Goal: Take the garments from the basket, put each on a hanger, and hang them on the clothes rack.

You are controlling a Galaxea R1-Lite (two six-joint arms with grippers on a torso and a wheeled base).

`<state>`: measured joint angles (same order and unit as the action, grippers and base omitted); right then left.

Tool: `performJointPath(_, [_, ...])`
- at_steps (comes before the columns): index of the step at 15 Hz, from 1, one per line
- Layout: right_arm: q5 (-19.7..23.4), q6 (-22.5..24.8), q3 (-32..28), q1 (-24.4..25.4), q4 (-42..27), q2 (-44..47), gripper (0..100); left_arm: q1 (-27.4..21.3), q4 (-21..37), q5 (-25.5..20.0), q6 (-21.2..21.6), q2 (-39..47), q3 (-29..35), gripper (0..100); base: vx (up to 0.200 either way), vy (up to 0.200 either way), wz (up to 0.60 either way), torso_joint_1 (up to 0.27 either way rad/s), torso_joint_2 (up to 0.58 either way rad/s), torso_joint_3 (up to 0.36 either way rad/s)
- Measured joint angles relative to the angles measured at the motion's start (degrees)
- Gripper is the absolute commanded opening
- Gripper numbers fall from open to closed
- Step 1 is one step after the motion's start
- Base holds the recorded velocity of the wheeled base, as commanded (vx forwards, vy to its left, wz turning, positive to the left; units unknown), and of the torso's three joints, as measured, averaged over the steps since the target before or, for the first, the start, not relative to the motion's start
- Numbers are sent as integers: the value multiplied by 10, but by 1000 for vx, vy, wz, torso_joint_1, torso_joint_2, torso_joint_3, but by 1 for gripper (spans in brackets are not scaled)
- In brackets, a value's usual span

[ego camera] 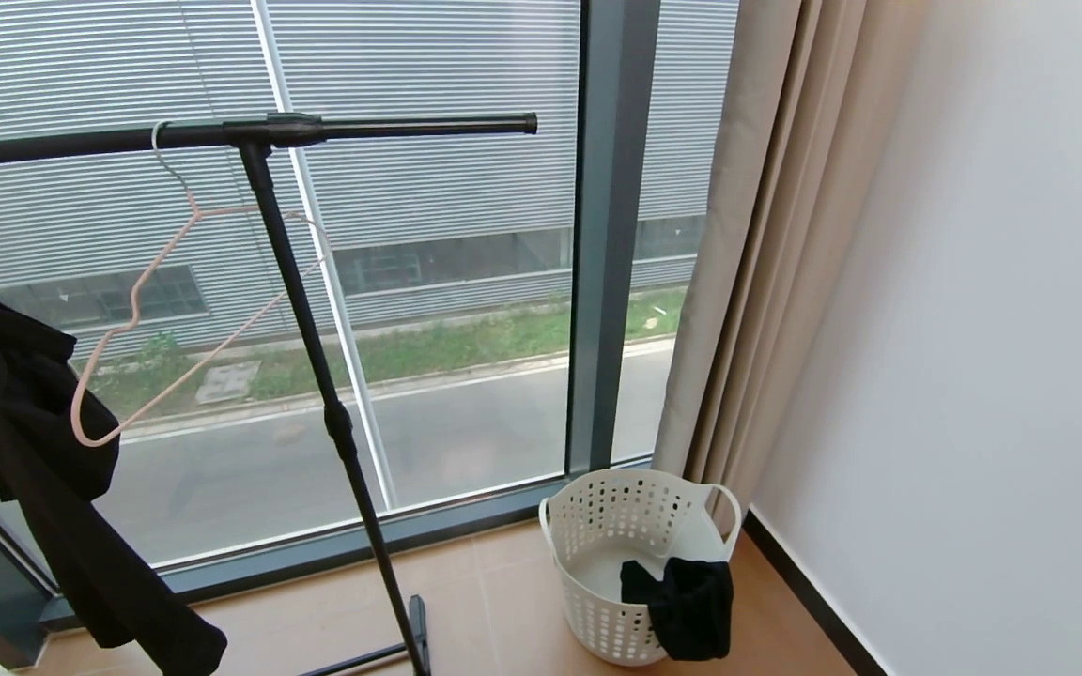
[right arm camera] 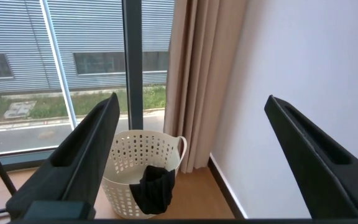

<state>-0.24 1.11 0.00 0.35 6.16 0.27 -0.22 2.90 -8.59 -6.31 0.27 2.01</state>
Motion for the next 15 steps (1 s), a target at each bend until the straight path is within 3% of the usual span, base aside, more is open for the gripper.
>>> performJointPath(4, [0,0,0,0,-1,0,100,0,0,0,0,0,0,100,0,0,-450,-4,4,2])
performJointPath(11, [0,-1,0,0,0,0,100,-1,0,0,1,0,0,100,0,0,0,0,0,0])
performJointPath(15, [0,0,0,0,0,0,100,0,0,0,0,0,0,100,0,0,0,0,1,-146])
